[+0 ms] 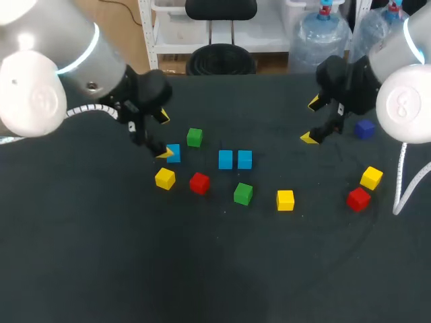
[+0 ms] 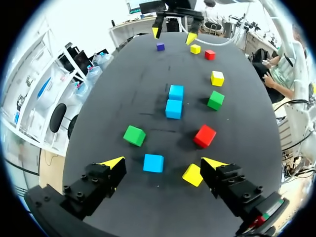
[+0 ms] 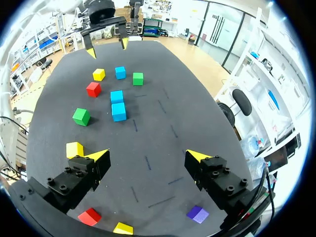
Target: Place the blue cubes, place green cubes on the blue cubes, place the yellow cubes on the green cubes, then place the red cubes on the yellow cubes, and place purple cube on the red cubes.
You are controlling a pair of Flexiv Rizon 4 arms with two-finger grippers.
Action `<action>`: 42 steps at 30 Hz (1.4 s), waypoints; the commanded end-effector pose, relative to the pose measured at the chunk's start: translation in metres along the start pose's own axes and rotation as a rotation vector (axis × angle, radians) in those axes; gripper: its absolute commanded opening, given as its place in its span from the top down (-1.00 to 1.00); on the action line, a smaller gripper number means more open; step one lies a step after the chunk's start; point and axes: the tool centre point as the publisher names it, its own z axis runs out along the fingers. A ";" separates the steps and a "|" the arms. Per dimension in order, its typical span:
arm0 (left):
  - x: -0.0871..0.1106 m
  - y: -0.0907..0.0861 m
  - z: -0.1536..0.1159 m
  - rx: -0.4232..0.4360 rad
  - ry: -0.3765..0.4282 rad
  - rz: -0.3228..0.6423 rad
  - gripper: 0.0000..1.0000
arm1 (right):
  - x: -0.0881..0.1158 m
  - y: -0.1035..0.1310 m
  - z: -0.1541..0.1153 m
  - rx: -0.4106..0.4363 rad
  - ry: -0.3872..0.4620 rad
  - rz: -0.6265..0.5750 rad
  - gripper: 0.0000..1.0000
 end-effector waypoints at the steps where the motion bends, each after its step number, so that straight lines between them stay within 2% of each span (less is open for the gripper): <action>1: 0.000 0.004 0.013 -0.007 0.013 -0.004 -1.00 | 0.000 -0.001 0.001 -0.003 -0.002 -0.001 -1.00; 13: 0.004 0.010 0.033 -0.036 0.026 -0.010 -1.00 | 0.000 -0.001 0.001 -0.003 -0.002 -0.001 -1.00; 28: 0.007 0.014 0.048 0.014 0.077 0.031 -1.00 | 0.000 -0.001 0.001 -0.003 -0.002 -0.001 -1.00; 42: 0.011 0.017 0.060 0.039 0.105 0.018 -1.00 | 0.000 -0.001 0.001 -0.003 -0.002 -0.001 -1.00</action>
